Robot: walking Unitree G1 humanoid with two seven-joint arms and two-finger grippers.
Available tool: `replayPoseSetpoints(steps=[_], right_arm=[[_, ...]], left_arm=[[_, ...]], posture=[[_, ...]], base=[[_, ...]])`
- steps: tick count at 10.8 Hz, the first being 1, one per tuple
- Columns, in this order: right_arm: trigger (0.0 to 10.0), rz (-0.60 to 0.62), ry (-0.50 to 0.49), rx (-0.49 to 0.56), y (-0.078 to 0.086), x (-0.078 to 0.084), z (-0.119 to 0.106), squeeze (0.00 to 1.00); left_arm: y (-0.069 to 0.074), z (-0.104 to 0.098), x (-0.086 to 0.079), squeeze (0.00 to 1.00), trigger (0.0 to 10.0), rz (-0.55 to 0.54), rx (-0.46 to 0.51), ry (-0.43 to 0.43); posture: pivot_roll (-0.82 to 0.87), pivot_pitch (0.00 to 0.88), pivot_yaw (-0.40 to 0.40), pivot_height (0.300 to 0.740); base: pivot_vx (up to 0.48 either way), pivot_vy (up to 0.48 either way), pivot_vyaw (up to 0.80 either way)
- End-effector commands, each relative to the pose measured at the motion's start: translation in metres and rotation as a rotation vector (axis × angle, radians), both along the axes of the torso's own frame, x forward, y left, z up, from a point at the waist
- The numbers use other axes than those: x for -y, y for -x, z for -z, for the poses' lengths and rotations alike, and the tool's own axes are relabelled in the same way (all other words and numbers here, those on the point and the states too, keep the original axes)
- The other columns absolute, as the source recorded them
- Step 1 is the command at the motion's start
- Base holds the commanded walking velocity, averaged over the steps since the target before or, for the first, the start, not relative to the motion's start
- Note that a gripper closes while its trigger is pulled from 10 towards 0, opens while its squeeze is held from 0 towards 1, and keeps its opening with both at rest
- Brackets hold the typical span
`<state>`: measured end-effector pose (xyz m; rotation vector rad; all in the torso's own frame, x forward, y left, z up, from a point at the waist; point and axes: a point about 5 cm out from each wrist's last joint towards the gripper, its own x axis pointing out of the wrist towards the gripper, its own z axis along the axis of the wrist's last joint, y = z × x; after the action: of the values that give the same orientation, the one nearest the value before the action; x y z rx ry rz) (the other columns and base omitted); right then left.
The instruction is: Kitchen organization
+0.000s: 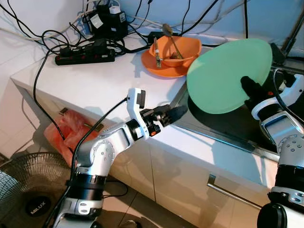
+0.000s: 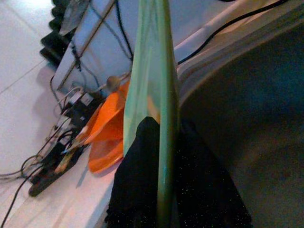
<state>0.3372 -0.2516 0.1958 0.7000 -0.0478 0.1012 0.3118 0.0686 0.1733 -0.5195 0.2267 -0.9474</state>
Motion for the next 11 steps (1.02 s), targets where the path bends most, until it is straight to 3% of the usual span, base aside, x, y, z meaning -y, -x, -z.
replayPoseSetpoints(steps=[1, 5, 6, 7, 11], right_arm=[[0.0, 0.033, 0.014, 0.033, -0.004, 0.004, -0.012, 0.00], [0.0, 0.188, 0.075, -0.025, -0.006, 0.022, -0.003, 0.00], [0.0, 0.253, 0.123, -0.062, -0.006, 0.030, 0.001, 0.00], [0.0, 0.312, 0.216, -0.175, -0.006, 0.037, 0.016, 0.00], [0.0, 0.377, 0.262, -0.295, -0.005, 0.043, 0.037, 0.00]], left_arm=[[0.001, -0.001, -0.002, 1.00, 10.0, -0.008, 0.060, -0.061], [0.001, 0.002, -0.007, 1.00, 10.0, -0.023, 0.177, -0.244], [0.000, 0.003, -0.008, 1.00, 10.0, -0.030, 0.192, -0.269], [-0.003, 0.004, -0.008, 1.00, 10.0, -0.043, 0.222, -0.311], [-0.006, 0.005, -0.011, 0.97, 10.0, -0.020, 0.299, -0.428]], posture=[[0.02, 0.050, 0.110, 0.740], [0.03, 0.047, 0.107, 0.740], [0.03, 0.047, 0.107, 0.740], [0.03, 0.045, 0.108, 0.740], [0.03, 0.042, 0.115, 0.740]], base=[[0.000, 0.000, 0.00], [0.000, 0.000, 0.00], [0.000, 0.000, 0.00], [0.000, 0.000, 0.00], [0.000, 0.000, 0.00]])
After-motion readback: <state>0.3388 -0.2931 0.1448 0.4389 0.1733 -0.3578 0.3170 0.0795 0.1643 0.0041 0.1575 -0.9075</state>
